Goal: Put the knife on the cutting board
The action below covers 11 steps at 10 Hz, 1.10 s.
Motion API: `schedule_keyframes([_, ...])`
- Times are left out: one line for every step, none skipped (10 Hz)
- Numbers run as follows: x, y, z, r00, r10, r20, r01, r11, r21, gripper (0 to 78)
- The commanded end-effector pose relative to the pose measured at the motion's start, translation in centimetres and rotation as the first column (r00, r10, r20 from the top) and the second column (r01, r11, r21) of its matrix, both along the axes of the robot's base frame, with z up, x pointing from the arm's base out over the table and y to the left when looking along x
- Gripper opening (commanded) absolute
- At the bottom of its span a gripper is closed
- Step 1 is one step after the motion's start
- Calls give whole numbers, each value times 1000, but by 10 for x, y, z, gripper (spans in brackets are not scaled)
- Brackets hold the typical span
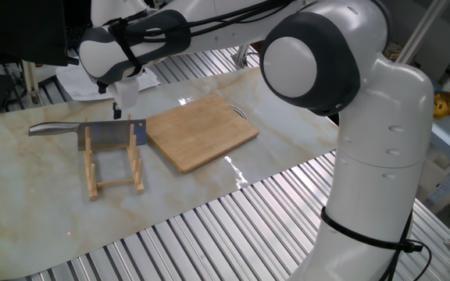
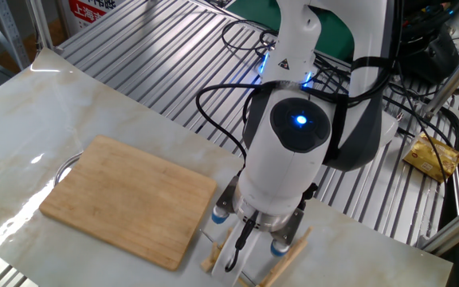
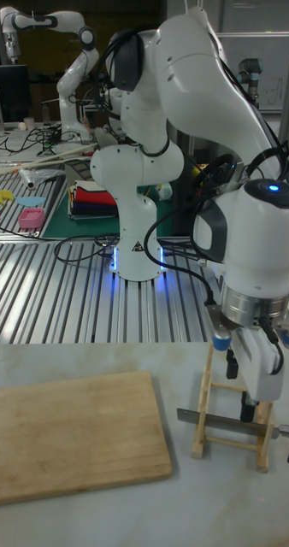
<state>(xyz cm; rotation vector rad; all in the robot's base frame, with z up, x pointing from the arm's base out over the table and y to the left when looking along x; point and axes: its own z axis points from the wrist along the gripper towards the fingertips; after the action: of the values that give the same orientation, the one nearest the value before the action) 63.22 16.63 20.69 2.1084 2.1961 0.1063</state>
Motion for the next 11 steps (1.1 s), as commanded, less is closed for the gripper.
schedule_keyframes([-48, -22, 169, 998, 10, -63, -6, 997, 73, 775])
schedule_keyframes([-49, -21, 164, 998, 11, -61, -6, 997, 73, 775])
schedule_keyframes([-50, -21, 162, 998, 11, -59, -6, 997, 71, 775])
schedule_keyframes([-51, -19, 155, 999, 3, -49, 0, 998, 64, 775])
schedule_keyframes([-51, -19, 155, 999, 3, -49, 0, 998, 64, 775])
schedule_keyframes([-52, -18, 152, 999, -5, -47, 8, 998, 64, 775])
schedule_keyframes([-54, -18, 152, 999, -3, -46, 7, 998, 66, 775])
schedule_keyframes([-55, -17, 150, 999, 0, -46, 3, 998, 66, 775])
schedule_keyframes([-56, -17, 148, 999, 3, -47, 0, 998, 65, 775])
schedule_keyframes([-56, -16, 146, 999, 7, -47, -4, 998, 64, 775])
schedule_keyframes([-55, -14, 141, 999, 23, -47, -20, 998, 55, 775])
